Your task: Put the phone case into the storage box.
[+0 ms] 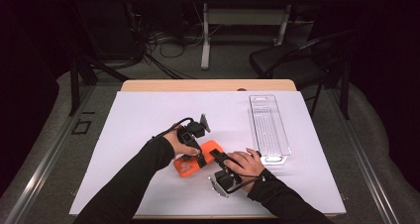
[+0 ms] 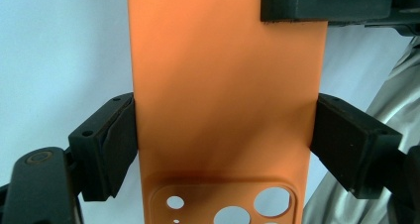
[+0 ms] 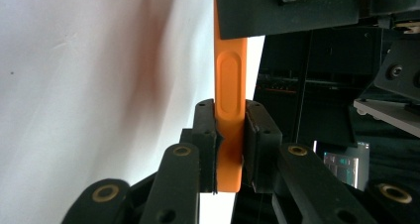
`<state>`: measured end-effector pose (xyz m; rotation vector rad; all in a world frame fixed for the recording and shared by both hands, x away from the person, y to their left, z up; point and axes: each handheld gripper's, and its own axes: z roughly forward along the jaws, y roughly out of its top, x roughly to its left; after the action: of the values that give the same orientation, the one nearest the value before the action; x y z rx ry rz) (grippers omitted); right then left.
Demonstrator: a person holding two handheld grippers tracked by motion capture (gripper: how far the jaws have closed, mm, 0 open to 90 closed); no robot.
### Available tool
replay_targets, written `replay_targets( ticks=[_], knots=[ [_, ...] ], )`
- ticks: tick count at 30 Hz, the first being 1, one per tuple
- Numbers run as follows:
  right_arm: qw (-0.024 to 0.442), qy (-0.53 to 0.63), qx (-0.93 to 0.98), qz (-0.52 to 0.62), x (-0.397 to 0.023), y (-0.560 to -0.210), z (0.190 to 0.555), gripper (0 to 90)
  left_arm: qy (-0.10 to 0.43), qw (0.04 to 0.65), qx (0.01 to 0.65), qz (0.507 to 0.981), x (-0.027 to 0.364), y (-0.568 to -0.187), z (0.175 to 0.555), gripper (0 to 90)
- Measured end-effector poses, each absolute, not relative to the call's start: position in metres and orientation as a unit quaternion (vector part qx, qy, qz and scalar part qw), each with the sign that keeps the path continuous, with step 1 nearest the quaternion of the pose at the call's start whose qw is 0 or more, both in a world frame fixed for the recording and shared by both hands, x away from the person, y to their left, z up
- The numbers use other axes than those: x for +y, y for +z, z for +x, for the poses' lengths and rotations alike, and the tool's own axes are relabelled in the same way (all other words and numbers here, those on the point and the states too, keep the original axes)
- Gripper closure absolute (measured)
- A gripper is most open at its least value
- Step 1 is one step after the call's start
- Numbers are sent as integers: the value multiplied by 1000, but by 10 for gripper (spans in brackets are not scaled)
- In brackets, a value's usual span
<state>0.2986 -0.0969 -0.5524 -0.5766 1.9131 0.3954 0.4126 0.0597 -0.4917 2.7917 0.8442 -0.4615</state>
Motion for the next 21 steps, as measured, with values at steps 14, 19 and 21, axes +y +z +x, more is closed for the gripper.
replay_targets(
  ticks=[14,19,21],
  knots=[
    [541,162,787,-249,-97,-553,298,798,-153,102,285,941,62,-490,412,158],
    [545,158,785,-251,-97,-553,297,800,-152,105,285,941,62,-490,412,158],
    [548,156,783,-250,-97,-553,297,800,-152,106,285,941,62,-489,412,158]
  ],
)
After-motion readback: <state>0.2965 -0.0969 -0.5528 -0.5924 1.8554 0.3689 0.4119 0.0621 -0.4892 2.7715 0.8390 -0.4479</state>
